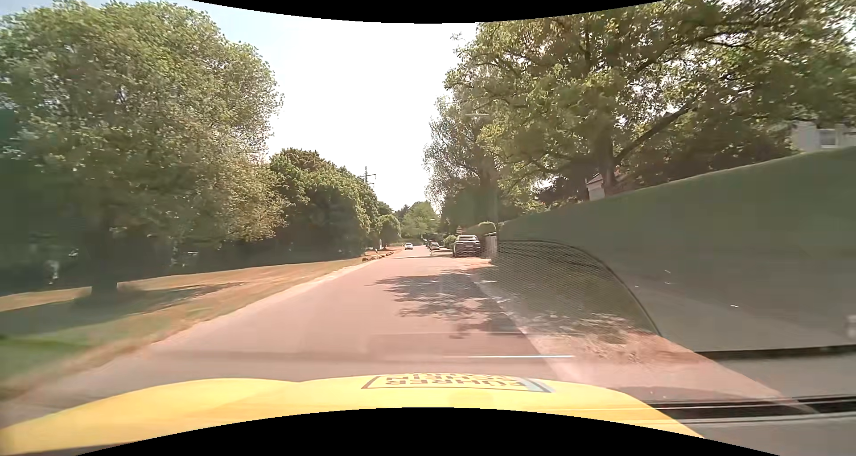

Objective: Follow the waypoints while adhering to traffic rules and regulations

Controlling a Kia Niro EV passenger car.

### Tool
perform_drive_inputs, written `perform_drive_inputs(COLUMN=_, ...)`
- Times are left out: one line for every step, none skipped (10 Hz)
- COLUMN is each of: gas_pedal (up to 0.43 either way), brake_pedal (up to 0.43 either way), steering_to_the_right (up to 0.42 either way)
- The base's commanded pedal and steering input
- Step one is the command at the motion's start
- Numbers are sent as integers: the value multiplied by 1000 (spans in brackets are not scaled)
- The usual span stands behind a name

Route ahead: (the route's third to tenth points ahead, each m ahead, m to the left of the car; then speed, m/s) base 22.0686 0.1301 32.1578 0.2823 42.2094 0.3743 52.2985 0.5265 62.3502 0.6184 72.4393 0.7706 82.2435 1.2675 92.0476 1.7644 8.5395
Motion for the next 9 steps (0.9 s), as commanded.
perform_drive_inputs(gas_pedal=59, brake_pedal=0, steering_to_the_right=-8)
perform_drive_inputs(gas_pedal=59, brake_pedal=0, steering_to_the_right=-5)
perform_drive_inputs(gas_pedal=59, brake_pedal=0, steering_to_the_right=-7)
perform_drive_inputs(gas_pedal=59, brake_pedal=0, steering_to_the_right=-8)
perform_drive_inputs(gas_pedal=59, brake_pedal=0, steering_to_the_right=-8)
perform_drive_inputs(gas_pedal=59, brake_pedal=0, steering_to_the_right=-9)
perform_drive_inputs(gas_pedal=59, brake_pedal=0, steering_to_the_right=-10)
perform_drive_inputs(gas_pedal=59, brake_pedal=0, steering_to_the_right=-11)
perform_drive_inputs(gas_pedal=59, brake_pedal=0, steering_to_the_right=-11)
